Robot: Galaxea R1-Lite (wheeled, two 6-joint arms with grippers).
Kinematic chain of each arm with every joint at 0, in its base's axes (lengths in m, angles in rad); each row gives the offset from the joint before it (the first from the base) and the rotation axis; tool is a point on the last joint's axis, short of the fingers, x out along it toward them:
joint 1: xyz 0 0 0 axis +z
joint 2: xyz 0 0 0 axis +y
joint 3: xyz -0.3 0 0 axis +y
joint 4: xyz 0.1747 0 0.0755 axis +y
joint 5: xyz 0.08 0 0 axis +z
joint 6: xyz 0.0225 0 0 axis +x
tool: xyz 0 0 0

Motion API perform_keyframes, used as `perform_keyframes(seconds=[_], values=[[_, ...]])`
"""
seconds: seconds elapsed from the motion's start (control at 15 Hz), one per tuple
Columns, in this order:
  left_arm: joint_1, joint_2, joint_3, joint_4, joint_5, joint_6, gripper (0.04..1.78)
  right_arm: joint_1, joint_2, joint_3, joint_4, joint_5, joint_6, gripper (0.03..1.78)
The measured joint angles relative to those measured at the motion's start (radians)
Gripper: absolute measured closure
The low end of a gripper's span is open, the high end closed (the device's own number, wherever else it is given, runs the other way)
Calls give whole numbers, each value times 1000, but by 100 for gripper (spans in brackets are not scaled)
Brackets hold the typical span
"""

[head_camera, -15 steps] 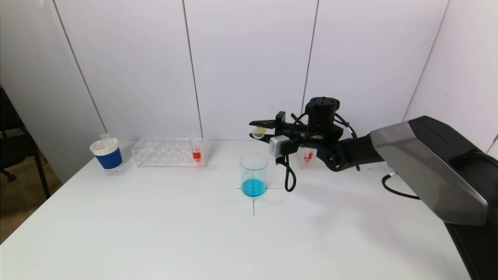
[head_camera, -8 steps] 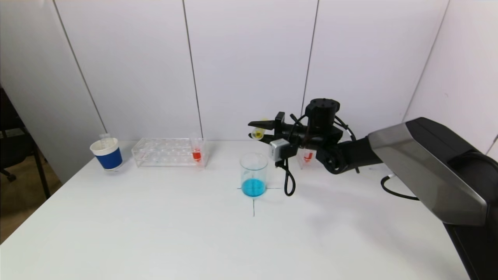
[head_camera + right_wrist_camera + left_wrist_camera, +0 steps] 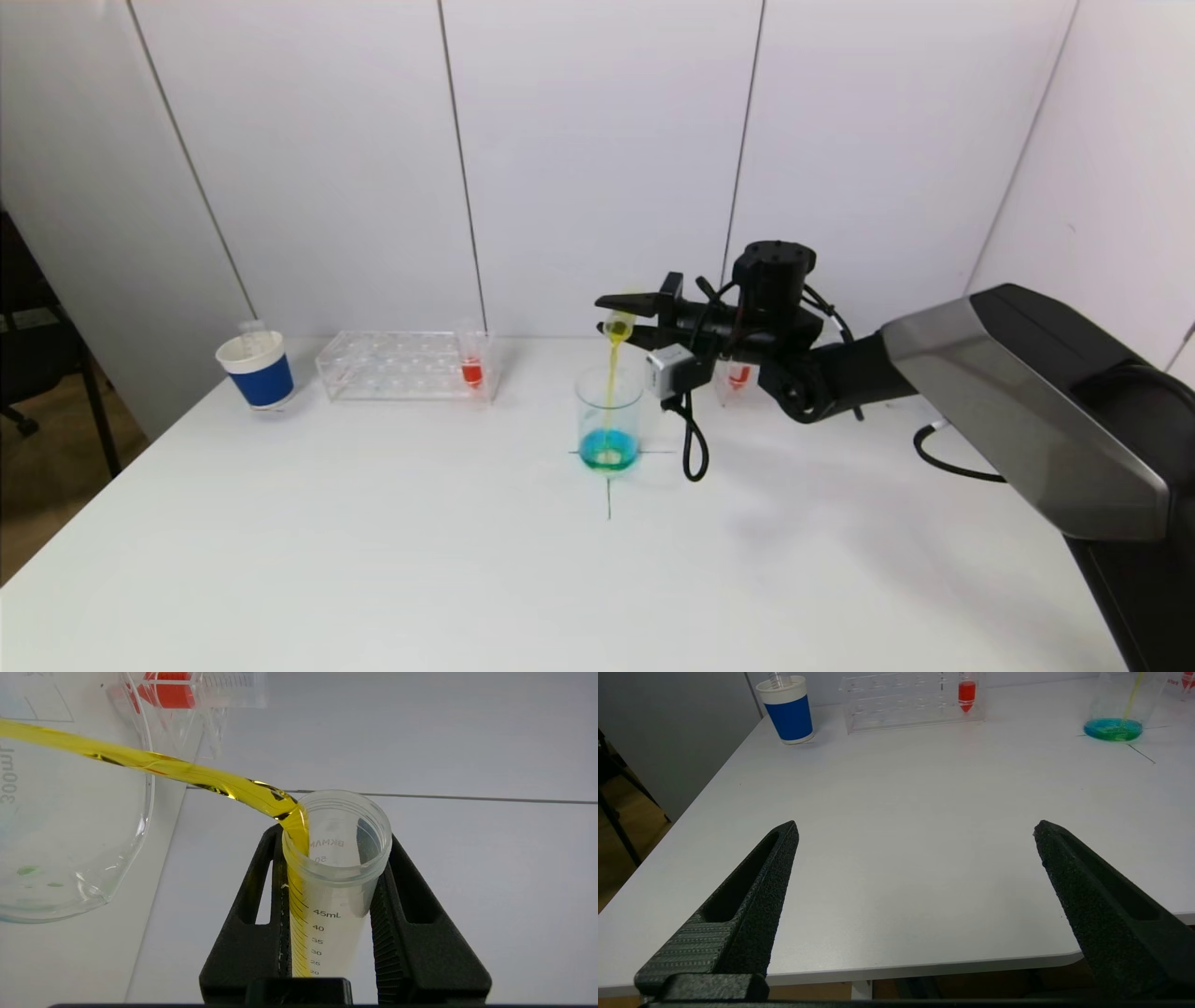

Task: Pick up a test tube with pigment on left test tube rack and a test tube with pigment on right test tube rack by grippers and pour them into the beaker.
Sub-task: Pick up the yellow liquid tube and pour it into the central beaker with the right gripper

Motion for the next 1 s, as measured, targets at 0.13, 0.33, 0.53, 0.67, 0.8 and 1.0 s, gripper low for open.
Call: perform_keyframes(seconds=[0.13,0.33,0.53,0.67,0.8,1.0], values=[[0,0,0,0,0,0,6,-1,0,-4,1,-3,-16,127],[0,0,0,0,0,0,6,-3,0,-9,2,-7,-39,127],[0,0,0,0,0,0,6,-6,0,-21,8,-8,-75,127],[0,0,0,0,0,0,6,-9,0,-33,13,-8,-106,127],[0,0,0,0,0,0,6,-8,-2,-35,15,-8,-129,127],[0,0,0,0,0,0,6,-7,-9,-37,47,-9,-172,127]])
